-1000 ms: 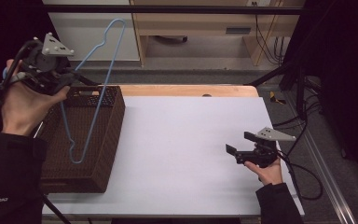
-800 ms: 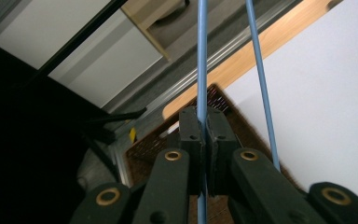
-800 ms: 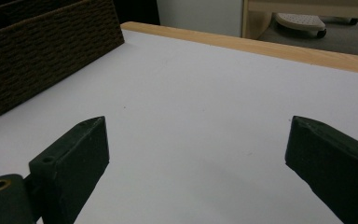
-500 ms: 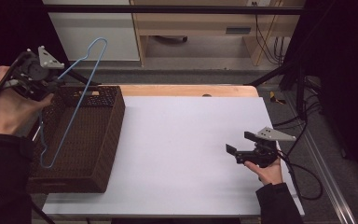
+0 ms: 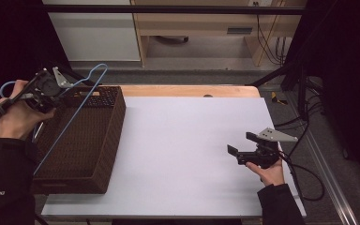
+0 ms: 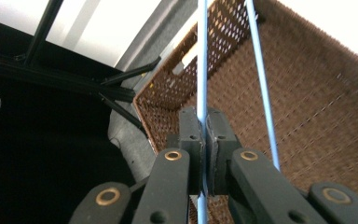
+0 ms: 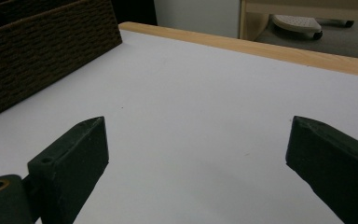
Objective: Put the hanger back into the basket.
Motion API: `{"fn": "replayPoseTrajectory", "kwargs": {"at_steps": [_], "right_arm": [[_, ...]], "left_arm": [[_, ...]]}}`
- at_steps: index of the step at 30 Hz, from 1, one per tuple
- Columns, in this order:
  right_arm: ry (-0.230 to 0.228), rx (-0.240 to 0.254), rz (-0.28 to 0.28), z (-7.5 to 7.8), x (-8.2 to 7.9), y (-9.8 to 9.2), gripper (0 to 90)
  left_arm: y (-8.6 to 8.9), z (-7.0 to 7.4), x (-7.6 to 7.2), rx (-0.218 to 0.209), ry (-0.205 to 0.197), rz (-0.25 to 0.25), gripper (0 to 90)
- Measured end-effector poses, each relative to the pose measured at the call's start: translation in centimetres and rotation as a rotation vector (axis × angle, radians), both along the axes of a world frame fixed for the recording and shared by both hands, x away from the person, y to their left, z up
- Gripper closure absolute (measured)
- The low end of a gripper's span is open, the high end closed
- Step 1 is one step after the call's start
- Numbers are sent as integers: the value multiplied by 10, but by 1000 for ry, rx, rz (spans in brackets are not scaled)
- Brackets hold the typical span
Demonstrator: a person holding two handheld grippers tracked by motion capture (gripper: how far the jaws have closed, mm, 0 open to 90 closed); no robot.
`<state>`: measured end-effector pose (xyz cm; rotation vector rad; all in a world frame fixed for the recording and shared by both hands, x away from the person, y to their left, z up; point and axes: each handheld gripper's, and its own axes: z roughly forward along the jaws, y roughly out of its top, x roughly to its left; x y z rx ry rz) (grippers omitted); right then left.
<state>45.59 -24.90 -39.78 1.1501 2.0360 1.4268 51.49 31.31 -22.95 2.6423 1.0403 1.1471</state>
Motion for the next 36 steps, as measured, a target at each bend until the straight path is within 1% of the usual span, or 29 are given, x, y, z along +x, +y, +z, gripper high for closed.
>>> {"fn": "replayPoseTrajectory", "kwargs": {"at_steps": [3, 6, 7, 8, 11, 13, 16, 17, 18, 19, 20, 21, 23, 24, 26, 27, 29, 31, 32, 33, 34, 36], "right_arm": [[1, 2, -3, 0, 0, 0, 60], [1, -5, -1, -1, 0, 1, 59], [1, -5, -1, -1, 1, 1, 58], [1, -6, -1, -1, 1, 1, 58], [-5, -7, -2, 0, 0, 0, 57], [-9, -12, 0, 0, 0, -1, 56], [-14, -5, -6, 1, -1, -1, 54], [-15, -5, -5, 1, -1, -1, 54], [-20, -7, -2, 1, -1, -2, 53], [-19, -6, -4, 1, -1, -2, 54], [-21, -10, -3, 1, -1, -2, 54], [-22, -12, -3, 1, -1, -2, 54], [-24, -7, -6, 2, -1, -2, 53], [-25, -7, -7, 2, -1, -2, 53], [-25, -7, -7, 2, -1, -2, 53], [-26, -7, -7, 2, -1, -2, 53], [-25, -8, -6, 2, -1, -2, 53], [-27, -4, -5, 3, -2, -1, 53], [-28, -7, -2, 3, -2, -1, 53], [-29, -8, -2, 3, -2, -1, 52], [-30, -8, -2, 3, -2, -1, 53], [-28, -7, -2, 4, -2, -1, 52]], "left_arm": [[3, -14, 6, 13, 32, 3, 876], [7, -27, 12, 21, 54, 16, 875], [8, -33, 15, 30, 63, 17, 876], [9, -38, 16, 47, 63, 19, 875], [11, -52, 22, 67, 98, 35, 875], [12, -60, 25, 63, 111, 38, 876], [11, -72, 30, 62, 137, 44, 875], [10, -78, 33, 78, 150, 41, 875], [9, -81, 35, 79, 148, 45, 875], [8, -85, 37, 87, 169, 43, 875], [7, -90, 38, 82, 168, 45, 875], [6, -95, 41, 101, 192, 41, 875], [4, -103, 44, 94, 197, 40, 875], [3, -105, 45, 104, 203, 38, 875], [-2, -113, 48, 103, 208, 29, 874], [-3, -114, 49, 112, 217, 27, 873], [-7, -121, 52, 109, 220, 30, 872], [-9, -126, 55, 126, 235, 33, 868], [-10, -127, 56, 132, 229, 31, 866], [-10, -129, 57, 121, 238, 40, 863], [-10, -130, 58, 118, 226, 46, 858], [-9, -130, 58, 115, 230, 56, 833]]}}
